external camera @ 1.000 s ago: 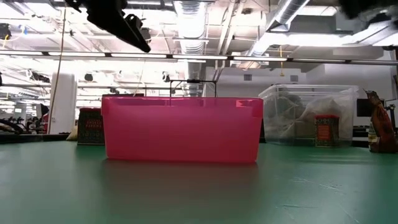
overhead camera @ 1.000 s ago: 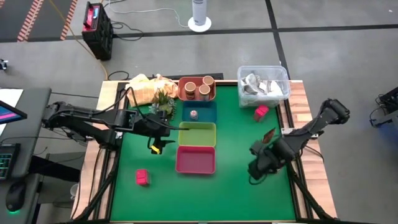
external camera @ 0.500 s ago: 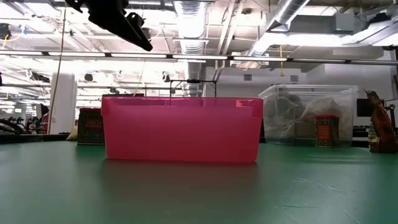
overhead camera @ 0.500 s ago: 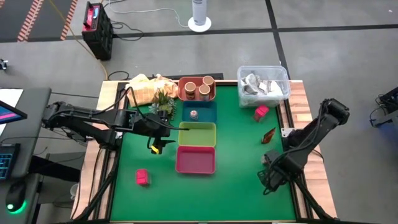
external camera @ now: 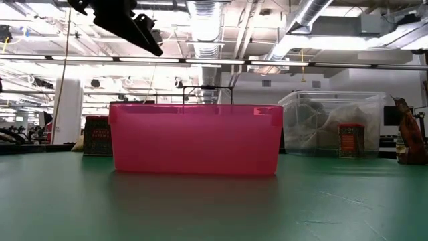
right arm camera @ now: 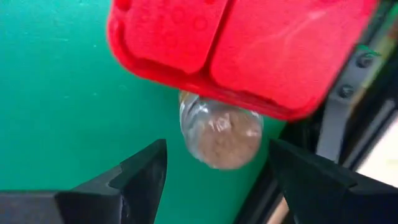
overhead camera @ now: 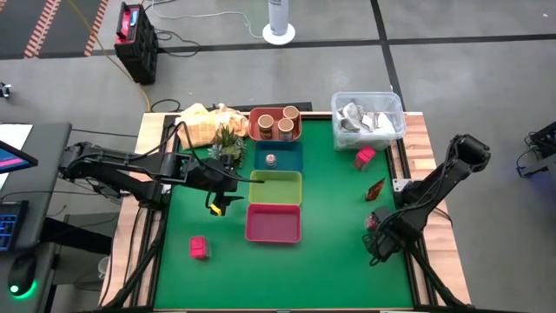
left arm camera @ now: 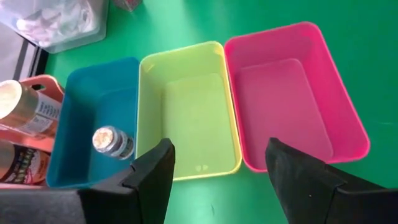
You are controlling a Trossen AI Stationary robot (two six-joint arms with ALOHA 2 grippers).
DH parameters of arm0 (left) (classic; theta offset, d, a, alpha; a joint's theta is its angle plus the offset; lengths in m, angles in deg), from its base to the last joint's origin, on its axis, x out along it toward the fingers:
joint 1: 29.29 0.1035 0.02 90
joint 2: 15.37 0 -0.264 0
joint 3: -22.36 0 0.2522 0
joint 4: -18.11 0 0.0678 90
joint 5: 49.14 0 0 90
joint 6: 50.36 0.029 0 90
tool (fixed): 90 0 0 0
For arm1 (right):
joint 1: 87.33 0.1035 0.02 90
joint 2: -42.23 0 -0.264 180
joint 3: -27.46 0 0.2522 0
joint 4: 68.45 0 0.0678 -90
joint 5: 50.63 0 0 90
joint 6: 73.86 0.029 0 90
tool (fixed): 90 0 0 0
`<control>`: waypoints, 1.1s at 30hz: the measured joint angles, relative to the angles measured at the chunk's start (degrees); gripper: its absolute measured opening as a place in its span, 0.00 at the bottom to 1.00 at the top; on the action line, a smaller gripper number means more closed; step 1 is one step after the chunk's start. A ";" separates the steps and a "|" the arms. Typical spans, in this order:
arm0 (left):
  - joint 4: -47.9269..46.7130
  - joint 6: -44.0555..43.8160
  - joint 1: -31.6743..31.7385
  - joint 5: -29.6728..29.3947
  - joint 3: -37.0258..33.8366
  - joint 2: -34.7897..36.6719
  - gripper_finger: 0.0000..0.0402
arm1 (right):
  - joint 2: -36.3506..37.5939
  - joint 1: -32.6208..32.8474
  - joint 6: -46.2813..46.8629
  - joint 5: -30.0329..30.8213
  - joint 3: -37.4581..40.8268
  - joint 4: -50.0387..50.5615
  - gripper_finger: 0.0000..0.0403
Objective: Sort spices by type
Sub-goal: Put the brown spice bottle into the blue bin
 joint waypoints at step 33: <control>-5.57 -1.28 0.33 -1.82 0.04 7.50 0.59 | -17.65 -21.31 -50.93 6.56 -18.68 -0.05 0.52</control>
